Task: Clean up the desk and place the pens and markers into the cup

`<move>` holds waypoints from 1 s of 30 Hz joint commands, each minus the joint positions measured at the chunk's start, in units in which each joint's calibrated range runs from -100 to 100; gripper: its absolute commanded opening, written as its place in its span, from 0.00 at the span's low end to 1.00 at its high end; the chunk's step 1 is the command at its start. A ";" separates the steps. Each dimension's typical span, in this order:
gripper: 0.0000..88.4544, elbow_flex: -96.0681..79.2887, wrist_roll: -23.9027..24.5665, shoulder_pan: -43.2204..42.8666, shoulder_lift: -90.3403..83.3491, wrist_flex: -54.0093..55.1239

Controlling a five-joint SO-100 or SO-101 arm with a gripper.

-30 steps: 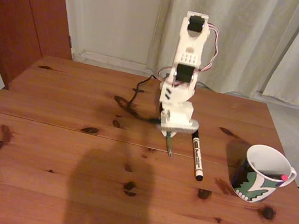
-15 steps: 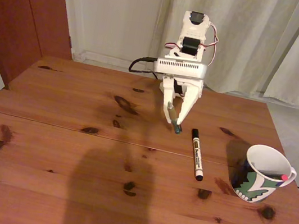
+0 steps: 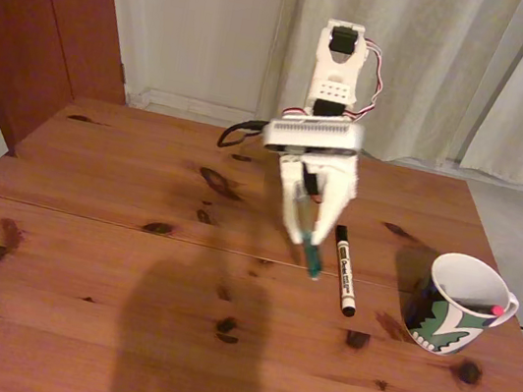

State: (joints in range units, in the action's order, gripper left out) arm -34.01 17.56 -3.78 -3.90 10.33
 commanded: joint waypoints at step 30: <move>0.01 -6.74 0.78 -24.09 -12.53 2.19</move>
State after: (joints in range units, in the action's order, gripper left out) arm -40.98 18.14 -27.47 -15.93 10.74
